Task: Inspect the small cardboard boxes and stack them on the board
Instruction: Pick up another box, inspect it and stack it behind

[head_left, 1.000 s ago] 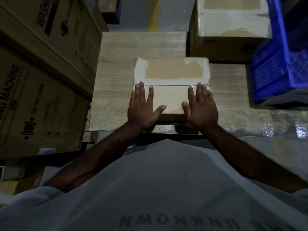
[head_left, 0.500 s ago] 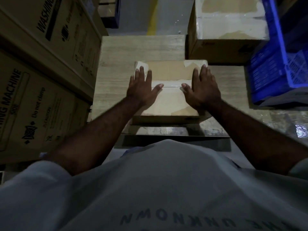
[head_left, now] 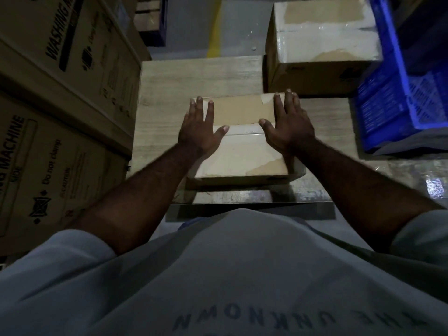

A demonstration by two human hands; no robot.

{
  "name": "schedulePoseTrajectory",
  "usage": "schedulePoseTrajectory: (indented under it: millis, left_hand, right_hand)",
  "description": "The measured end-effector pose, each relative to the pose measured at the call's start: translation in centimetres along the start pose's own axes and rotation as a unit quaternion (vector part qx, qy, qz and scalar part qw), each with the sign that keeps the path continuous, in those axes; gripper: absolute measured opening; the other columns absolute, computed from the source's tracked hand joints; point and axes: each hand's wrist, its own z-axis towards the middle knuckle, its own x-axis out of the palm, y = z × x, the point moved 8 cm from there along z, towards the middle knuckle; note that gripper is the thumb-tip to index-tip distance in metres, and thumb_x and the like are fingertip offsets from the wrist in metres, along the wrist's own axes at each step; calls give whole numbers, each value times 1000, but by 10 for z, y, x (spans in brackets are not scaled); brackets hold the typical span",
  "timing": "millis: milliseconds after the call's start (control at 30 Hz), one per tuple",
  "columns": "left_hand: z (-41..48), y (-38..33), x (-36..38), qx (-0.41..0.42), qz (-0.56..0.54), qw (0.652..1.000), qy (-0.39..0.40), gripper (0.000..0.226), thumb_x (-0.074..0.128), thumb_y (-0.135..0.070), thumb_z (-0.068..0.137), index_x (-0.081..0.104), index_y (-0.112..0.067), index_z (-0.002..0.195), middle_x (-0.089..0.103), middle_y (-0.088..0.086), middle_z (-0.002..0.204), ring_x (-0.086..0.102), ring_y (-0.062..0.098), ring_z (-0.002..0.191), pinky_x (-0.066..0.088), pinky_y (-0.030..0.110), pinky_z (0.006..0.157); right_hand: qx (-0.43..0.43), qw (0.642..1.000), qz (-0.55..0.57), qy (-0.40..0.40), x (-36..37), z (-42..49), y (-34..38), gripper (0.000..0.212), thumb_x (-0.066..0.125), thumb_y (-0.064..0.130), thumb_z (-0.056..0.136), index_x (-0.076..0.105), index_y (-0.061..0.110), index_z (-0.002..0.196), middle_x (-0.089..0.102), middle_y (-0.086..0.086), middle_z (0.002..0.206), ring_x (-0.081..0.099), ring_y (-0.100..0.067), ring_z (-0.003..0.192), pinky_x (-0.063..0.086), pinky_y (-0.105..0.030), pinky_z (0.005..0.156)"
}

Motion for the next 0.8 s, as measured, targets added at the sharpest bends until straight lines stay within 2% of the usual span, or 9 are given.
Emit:
schedulePoseTrajectory:
  millis: [167,333,467,600,700,800]
  left_hand:
    - [-2,1,0,1,-21,1000,5,91,32,-70,99,0,-16,164,-11,15,170,-14,32,157,7,49,127]
    - [-10,-5,-1,-20,-18,1000,4,84,30,-65,102,1,-16,164,-12,17,170,-16,32,157,15,51,126]
    - [-34,-14,4,-41,-1,999,22,79,27,-60,105,1,-16,164,-13,17,170,-10,36,157,16,57,124]
    - [-65,-26,15,-17,-21,996,80,97,28,-80,94,-7,-22,163,-25,10,168,-22,32,155,2,67,120]
    - [-90,-29,20,-4,-24,995,97,119,34,-98,75,-7,-29,163,-28,3,168,-24,30,154,9,74,115]
    - [-112,-23,29,-16,-36,995,96,132,46,-102,60,-9,-37,161,-34,3,165,-32,31,151,16,75,113]
  right_hand:
    - [-2,1000,-2,5,3,1,0,90,29,71,99,9,15,167,-2,-17,174,0,-33,161,19,-58,124]
    - [35,999,-23,1,6,-11,0,85,21,71,100,2,21,167,-11,-19,172,-10,-34,160,8,-60,126]
    - [46,999,-23,-4,13,-29,2,81,22,66,104,3,19,167,-6,-23,172,-7,-38,160,11,-61,126]
    - [13,1000,-17,3,17,-48,2,78,25,62,105,9,16,166,-3,-24,172,-5,-40,160,16,-60,125]
    - [-2,1000,6,13,19,-64,-1,78,31,62,104,12,18,166,-4,-27,171,-8,-43,158,21,-62,123]
    - [24,999,39,27,21,-85,-7,77,34,66,104,12,26,167,-9,-28,170,-14,-49,156,29,-68,116]
